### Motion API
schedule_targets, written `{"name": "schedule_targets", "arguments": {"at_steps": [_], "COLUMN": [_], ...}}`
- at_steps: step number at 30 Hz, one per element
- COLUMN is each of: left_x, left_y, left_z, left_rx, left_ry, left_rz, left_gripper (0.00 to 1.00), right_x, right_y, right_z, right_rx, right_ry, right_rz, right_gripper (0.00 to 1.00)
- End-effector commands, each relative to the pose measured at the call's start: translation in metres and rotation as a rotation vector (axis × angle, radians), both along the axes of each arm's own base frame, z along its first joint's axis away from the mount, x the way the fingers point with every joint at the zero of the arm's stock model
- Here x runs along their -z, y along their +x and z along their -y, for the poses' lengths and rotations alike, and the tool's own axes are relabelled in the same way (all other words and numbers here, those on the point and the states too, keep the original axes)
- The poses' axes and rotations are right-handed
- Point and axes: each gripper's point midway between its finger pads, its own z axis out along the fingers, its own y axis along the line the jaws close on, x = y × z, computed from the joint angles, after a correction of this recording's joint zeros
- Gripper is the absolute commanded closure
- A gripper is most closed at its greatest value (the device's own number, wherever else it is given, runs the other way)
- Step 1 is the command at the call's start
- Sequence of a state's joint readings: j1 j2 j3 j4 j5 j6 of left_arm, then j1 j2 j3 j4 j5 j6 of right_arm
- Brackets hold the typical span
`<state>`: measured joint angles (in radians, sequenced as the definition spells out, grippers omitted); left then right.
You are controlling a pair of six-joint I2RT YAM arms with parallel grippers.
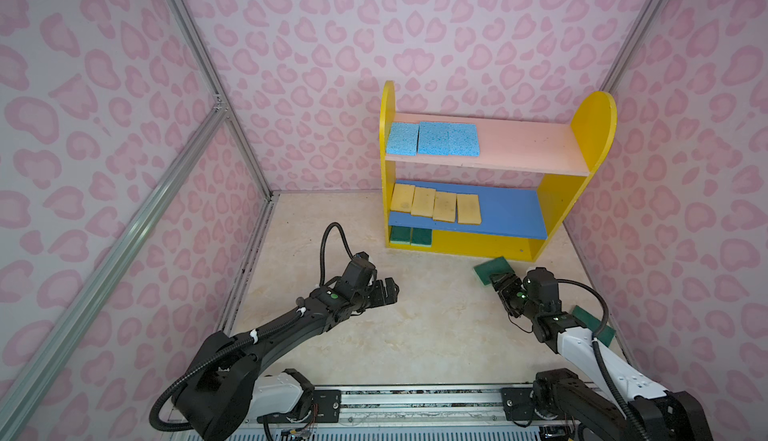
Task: Place and organize the cleaning sponges onto the shelf
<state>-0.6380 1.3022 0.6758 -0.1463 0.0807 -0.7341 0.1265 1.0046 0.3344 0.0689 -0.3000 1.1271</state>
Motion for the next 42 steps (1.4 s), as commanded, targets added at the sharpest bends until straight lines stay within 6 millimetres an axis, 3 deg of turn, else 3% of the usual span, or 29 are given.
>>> {"name": "schedule_targets", "arguments": {"at_steps": [1,7,13,24,29,35,42], "left_x": [-0.011,-0.007,-0.002,0.001,0.002,0.005,0.005], "left_y": [0.014,0.019,0.019,0.020,0.021,0.019,0.012], "left_z": [0.017,0.018,0.017,0.011,0.009,0.003,-0.003], "left_rx": [0.011,0.010,0.008,0.004,0.000,-0.007,-0.009], "left_ry": [-0.053,-0.033,-0.016,0.018,0.027,0.033,0.039], "left_rz": [0.040,0.040,0.035,0.040,0.038,0.032,0.031], "left_gripper": [0.02,0.02,0.02,0.02,0.02,0.02,0.02], "right_x": [0.009,0.025,0.038,0.050,0.055,0.059,0.062], "right_y": [-0.002,0.006,0.014,0.034,0.035,0.038,0.040], "right_z": [-0.008,-0.014,-0.006,-0.004,0.005,0.008,0.008], "right_rx": [-0.057,-0.104,-0.073,-0.020,0.027,0.039,0.028], "right_ry": [0.034,0.044,0.032,0.066,0.038,0.018,0.000], "right_rz": [-0.043,-0.089,-0.107,-0.117,-0.133,-0.143,-0.142], "right_gripper": [0.34,0.35,0.37,0.49,0.57,0.80,0.97]}}
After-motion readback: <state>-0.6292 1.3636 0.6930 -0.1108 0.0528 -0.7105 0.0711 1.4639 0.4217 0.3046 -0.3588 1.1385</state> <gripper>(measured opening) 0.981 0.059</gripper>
